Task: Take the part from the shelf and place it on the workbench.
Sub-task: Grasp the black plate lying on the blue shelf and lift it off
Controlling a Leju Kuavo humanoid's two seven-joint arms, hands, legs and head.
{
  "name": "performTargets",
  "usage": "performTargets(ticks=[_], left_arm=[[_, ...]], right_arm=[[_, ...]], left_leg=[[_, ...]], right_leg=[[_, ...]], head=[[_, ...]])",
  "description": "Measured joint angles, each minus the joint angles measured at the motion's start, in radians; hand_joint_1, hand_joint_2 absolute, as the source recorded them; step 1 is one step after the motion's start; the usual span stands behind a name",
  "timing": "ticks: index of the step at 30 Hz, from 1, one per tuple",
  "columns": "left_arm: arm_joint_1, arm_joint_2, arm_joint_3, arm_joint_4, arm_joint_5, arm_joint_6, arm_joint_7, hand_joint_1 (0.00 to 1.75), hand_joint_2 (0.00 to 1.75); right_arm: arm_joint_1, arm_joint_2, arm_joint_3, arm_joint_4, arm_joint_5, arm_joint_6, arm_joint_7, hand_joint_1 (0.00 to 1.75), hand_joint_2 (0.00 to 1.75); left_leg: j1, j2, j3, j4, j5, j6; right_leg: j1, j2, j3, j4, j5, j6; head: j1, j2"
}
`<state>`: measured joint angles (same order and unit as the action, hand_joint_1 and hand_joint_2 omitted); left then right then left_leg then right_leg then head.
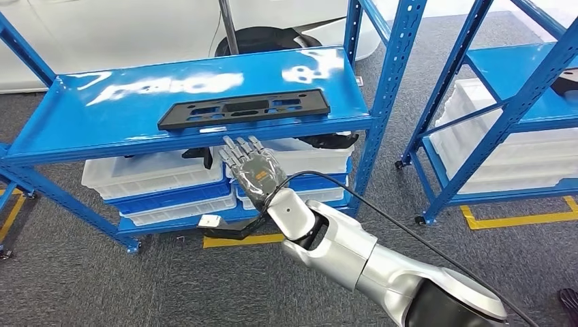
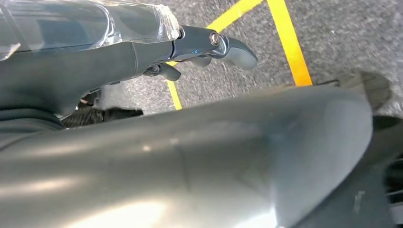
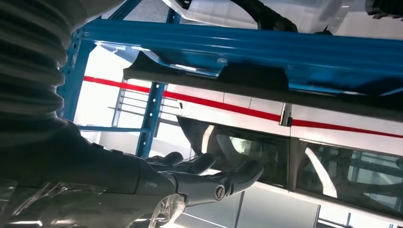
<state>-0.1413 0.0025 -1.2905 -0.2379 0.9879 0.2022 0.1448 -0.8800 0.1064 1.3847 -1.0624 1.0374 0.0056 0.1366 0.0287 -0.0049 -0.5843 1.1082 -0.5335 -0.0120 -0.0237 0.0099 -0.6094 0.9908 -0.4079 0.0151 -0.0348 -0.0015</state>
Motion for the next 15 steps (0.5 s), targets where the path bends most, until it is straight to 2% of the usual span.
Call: performTargets(ticks=[1, 2, 3, 4, 6, 8, 10, 12, 14, 15], left_arm=[[0.0, 0.0, 0.0, 0.0, 0.002, 0.0, 0.0, 0.0, 0.0], [0.001, 0.0, 0.0, 0.0, 0.004, 0.0, 0.0, 0.0, 0.0], [0.002, 0.0, 0.0, 0.0, 0.007, 0.0, 0.0, 0.0, 0.0], [0.003, 0.0, 0.0, 0.0, 0.009, 0.0, 0.0, 0.0, 0.0], [0.003, 0.0, 0.0, 0.0, 0.012, 0.001, -0.001, 0.0, 0.0], [0.002, 0.001, 0.0, 0.001, 0.011, 0.001, -0.001, 0.0, 0.0], [0.001, 0.001, 0.0, 0.001, 0.011, 0.002, -0.001, 0.0, 0.0], [0.002, 0.001, 0.0, 0.001, 0.011, 0.002, -0.001, 0.0, 0.0], [0.002, 0.001, 0.0, 0.001, 0.011, 0.002, -0.001, 0.0, 0.0], [0.002, 0.001, 0.0, 0.001, 0.011, 0.002, -0.001, 0.0, 0.0]], right_arm=[[-0.001, 0.0, 0.001, 0.0, 0.0, 0.002, 0.0, 0.0, 1.75], [0.0, 0.0, 0.002, 0.0, -0.001, 0.003, 0.0, 0.0, 1.75], [0.0, 0.001, 0.003, 0.0, -0.002, 0.004, -0.001, 0.0, 1.75], [-0.001, 0.001, 0.005, 0.0, -0.002, 0.005, -0.001, 0.0, 1.75], [-0.002, 0.004, 0.007, 0.0, -0.004, 0.006, -0.001, 0.0, 1.75], [-0.006, 0.007, 0.007, 0.0, -0.007, 0.008, -0.001, 0.0, 1.75], [-0.009, 0.009, 0.008, 0.0, -0.013, 0.011, 0.0, 0.0, 1.75], [-0.01, 0.009, 0.008, -0.001, -0.019, 0.015, 0.0, 0.0, 1.75], [-0.011, 0.009, 0.008, -0.001, -0.025, 0.019, 0.0, 0.0, 1.75], [-0.011, 0.009, 0.009, -0.001, -0.028, 0.021, 0.0, 0.0, 1.75]], left_leg=[[0.0, 0.0, -0.041, 0.076, -0.026, -0.001], [-0.001, 0.0, -0.076, 0.135, -0.04, -0.002], [-0.001, 0.0, -0.094, 0.157, -0.035, 0.0], [-0.002, 0.0, -0.093, 0.138, -0.011, 0.004], [-0.008, 0.0, -0.042, 0.001, 0.068, 0.016], [-0.017, 0.001, 0.005, -0.119, 0.117, 0.027], [-0.025, 0.001, 0.013, -0.144, 0.121, 0.03], [-0.023, 0.0, 0.019, -0.151, 0.127, 0.037], [-0.018, 0.001, 0.026, -0.16, 0.135, 0.046], [-0.018, 0.002, 0.026, -0.161, 0.136, 0.048]], right_leg=[[0.002, 0.0, 0.0, 0.0, -0.001, -0.003], [0.004, 0.0, 0.0, 0.0, -0.001, -0.004], [0.005, 0.001, 0.001, 0.0, -0.002, -0.005], [0.007, 0.002, 0.002, 0.0, -0.002, -0.005], [0.007, 0.004, 0.006, 0.0, -0.003, -0.005], [0.01, 0.006, 0.007, 0.0, -0.003, 0.0], [0.011, 0.006, 0.007, -0.002, -0.003, 0.01], [0.009, 0.005, 0.008, -0.001, -0.006, 0.022], [0.01, 0.002, -0.014, 0.053, -0.043, 0.029], [0.009, 0.001, -0.041, 0.115, -0.076, 0.03]], head=[[-0.001, 0.0], [-0.001, 0.0], [-0.001, 0.0], [-0.001, 0.0], [-0.001, 0.0], [-0.001, 0.0], [-0.001, 0.0], [0.0, 0.0], [0.002, 0.0], [0.003, 0.0]])
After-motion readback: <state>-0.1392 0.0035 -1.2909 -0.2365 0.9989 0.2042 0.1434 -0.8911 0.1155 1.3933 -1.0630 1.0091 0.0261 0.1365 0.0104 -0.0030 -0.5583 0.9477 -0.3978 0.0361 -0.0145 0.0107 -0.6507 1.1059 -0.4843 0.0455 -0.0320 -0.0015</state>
